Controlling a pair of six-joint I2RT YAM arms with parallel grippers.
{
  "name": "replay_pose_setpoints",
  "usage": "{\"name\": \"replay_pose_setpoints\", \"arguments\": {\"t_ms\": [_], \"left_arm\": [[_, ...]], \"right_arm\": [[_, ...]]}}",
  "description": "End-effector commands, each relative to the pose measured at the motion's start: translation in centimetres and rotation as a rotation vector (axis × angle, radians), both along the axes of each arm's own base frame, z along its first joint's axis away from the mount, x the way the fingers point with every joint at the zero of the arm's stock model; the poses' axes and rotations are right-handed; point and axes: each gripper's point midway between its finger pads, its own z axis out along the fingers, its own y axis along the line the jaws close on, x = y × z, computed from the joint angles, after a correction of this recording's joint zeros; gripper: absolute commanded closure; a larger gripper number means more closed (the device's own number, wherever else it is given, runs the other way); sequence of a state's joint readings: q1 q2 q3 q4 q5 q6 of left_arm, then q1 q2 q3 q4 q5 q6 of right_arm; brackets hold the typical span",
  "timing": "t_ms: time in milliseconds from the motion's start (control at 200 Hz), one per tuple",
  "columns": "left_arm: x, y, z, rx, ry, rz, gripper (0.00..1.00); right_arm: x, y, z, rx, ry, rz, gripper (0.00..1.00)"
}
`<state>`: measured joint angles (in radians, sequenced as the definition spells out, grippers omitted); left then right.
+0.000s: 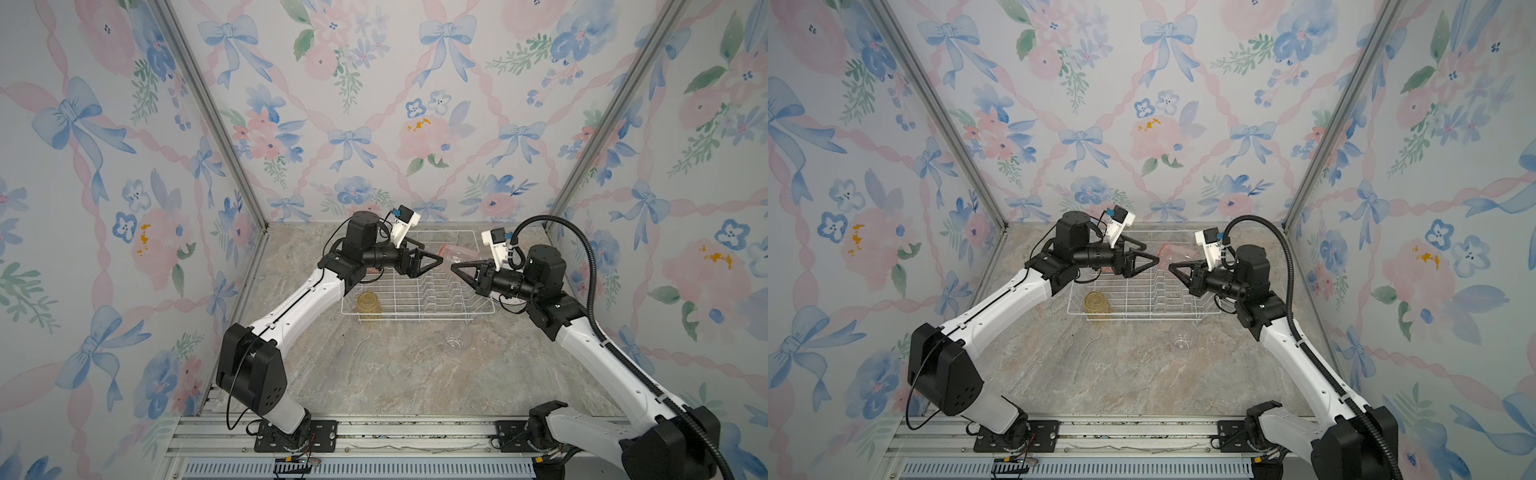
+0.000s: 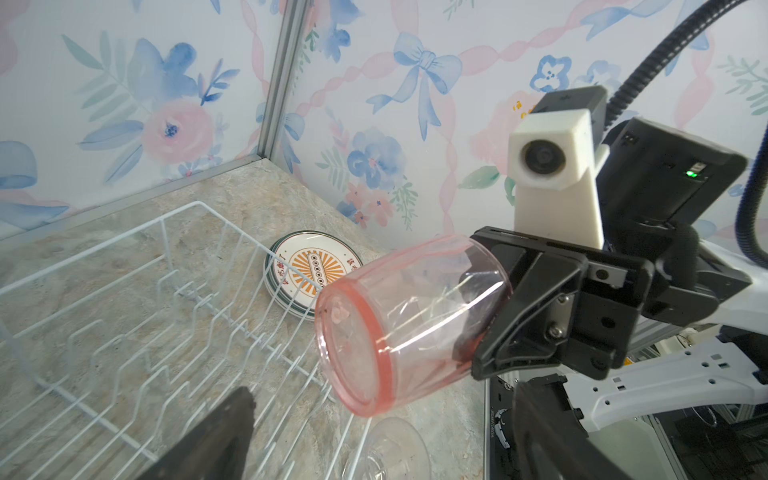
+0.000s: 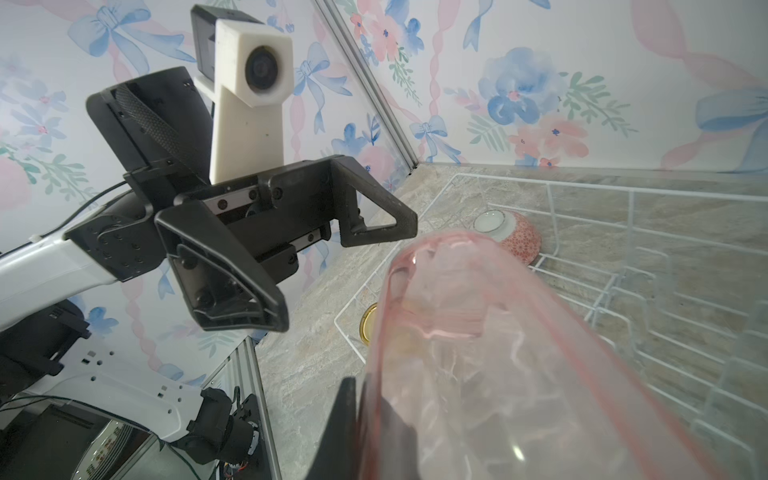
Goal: Unload the mixed dishes from the dish rack
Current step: 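Grasp the pink cup with the right gripper and open the left gripper, then carry the pink cup down to the table with the right gripper while left withdraws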
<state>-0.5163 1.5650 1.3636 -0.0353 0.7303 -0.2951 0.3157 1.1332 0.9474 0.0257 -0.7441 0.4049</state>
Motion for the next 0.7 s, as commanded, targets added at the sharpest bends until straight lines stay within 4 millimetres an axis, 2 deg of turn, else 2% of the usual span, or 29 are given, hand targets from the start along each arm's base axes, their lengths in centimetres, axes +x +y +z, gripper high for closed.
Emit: {"name": "replay_pose_setpoints", "arguments": {"t_ms": [0, 75, 210, 335, 500, 695], "left_arm": [[0.8, 1.7, -0.6, 0.043, -0.032, 0.104, 0.08], [1.5, 3.5, -1.0, 0.104, -0.058, 0.223, 0.08], [2.9, 8.5, -2.5, 0.272, -0.094, 0.490, 0.08], [3.0, 12.0, -4.1, 0.403, -0.087, 0.635, 0.08], [2.5, 14.5, -5.3, 0.463, -0.070, 0.712, 0.08], [2.1, 16.7, -5.1, 0.467, -0.066, 0.770, 0.07]], "right_arm": [[-0.7, -0.1, 0.9, -0.094, -0.017, 0.003, 1.00], [-1.9, 0.0, -0.6, -0.248, 0.015, 0.013, 1.00], [-4.5, 0.2, -3.5, -0.602, 0.012, 0.017, 1.00], [-6.8, 1.4, -5.3, -0.759, 0.008, 0.092, 1.00], [-9.3, 3.8, -7.8, -0.892, 0.006, 0.220, 1.00], [-10.9, 6.3, -11.7, -1.106, -0.003, 0.351, 1.00]]}}
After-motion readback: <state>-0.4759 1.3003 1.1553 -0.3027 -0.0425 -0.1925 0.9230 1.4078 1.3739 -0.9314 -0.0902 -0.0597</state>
